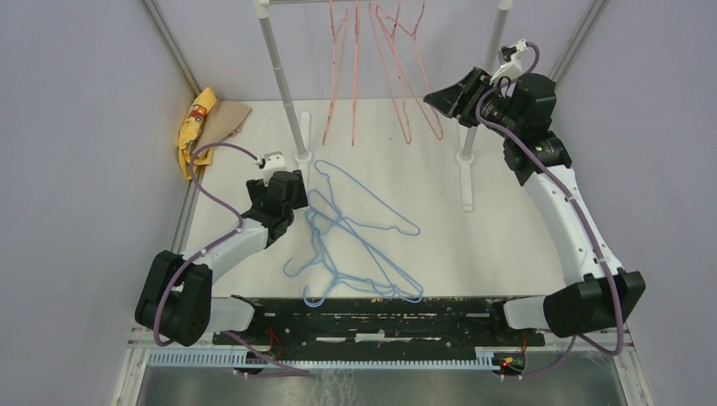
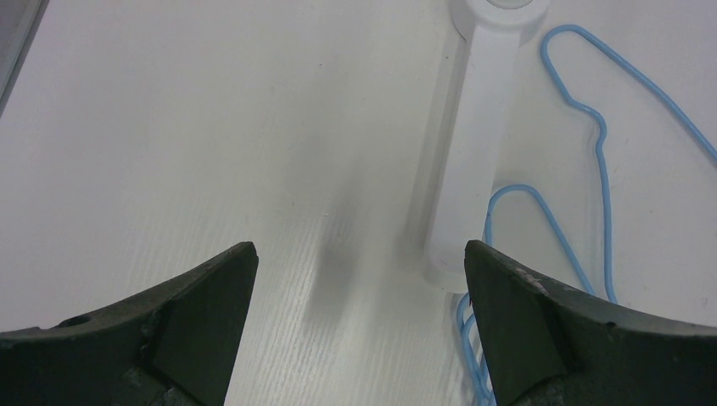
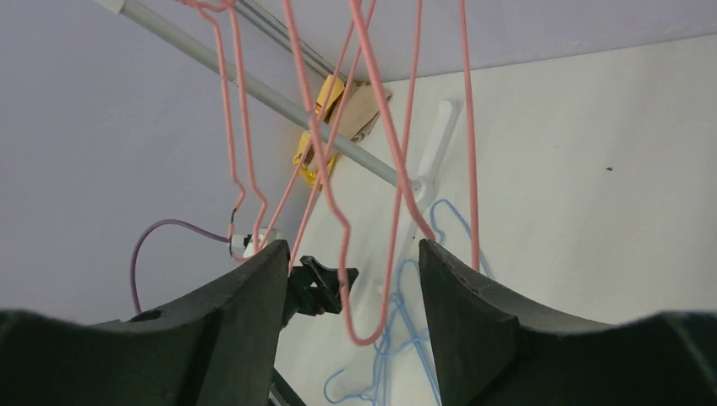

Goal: Organize the hangers

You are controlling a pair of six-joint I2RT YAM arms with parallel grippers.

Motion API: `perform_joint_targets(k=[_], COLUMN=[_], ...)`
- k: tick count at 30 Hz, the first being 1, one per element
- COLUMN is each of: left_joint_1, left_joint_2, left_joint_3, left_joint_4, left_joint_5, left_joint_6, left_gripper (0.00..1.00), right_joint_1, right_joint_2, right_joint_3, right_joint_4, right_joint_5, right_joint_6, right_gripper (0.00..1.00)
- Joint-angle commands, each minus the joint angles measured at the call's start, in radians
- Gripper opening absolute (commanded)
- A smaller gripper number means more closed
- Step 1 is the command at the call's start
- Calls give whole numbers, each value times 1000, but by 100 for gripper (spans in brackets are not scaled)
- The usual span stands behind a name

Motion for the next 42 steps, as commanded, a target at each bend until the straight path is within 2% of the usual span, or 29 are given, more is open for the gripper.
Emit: perform_joint_targets(k=[1,8,19,24,28,33,42], left_joint_1=[-1,0,0,-2,-2,-2,-2], left_joint_2=[-20,-20,-25,33,63,35,-36], left_joint_3=[37,111,408,593,668,595,383], left_joint_4=[26,-22,-133,-171,-178,-158,-135], left_joint_5=[-16,58,113,133,132,105,94], left_joint_6=[15,-37,-80,-90,-80,-77,-82], left_gripper=[99,99,99,100,100,100,99], right_joint_1=[7,25,35,36,35,36,40], right_joint_2=[-128,-198,-306,-342,-365,-334,-172], right_joint_3=[-10,-15,-122,-136,-128,-52,70], right_joint_4=[-79,-231,-262,-280,-272,-257,-71], right_joint_5=[99,218,315,346,362,344,335], right_joint_6=[-150,-325,-424,-452,-480,-479,-421], right_gripper=[67,68,69,70,71,72,71])
